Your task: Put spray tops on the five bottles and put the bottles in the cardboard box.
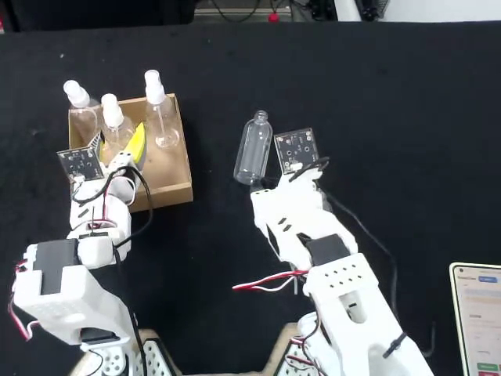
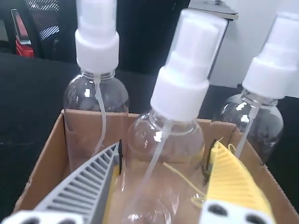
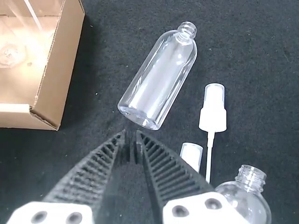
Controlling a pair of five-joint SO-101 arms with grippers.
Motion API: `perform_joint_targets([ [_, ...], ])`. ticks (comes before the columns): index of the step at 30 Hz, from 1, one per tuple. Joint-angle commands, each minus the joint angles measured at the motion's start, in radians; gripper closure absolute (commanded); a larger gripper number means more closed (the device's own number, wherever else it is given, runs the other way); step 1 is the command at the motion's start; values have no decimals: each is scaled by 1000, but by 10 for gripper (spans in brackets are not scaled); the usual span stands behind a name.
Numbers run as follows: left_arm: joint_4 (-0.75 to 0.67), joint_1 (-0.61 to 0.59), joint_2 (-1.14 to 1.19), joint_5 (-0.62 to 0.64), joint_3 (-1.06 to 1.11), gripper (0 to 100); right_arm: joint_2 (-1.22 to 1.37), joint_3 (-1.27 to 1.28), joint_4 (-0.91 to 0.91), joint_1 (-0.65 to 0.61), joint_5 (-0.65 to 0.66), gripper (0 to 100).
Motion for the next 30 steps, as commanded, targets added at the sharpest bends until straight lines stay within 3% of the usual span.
perform_joint_targets([
  [1,-26,-15,-46,-6,-1,707,-22,-5,-28,-8,9,980],
  [9,-26,-13,-54,-6,24,707,-22,-5,-28,-8,9,980],
  [17,-5,-10,-249,-5,133,709,-19,-5,-29,-8,9,980],
  [26,272,-13,-531,-5,209,710,-19,-5,-29,-8,9,980],
  [30,460,-13,-692,-5,217,711,-22,-5,-28,-8,9,980],
])
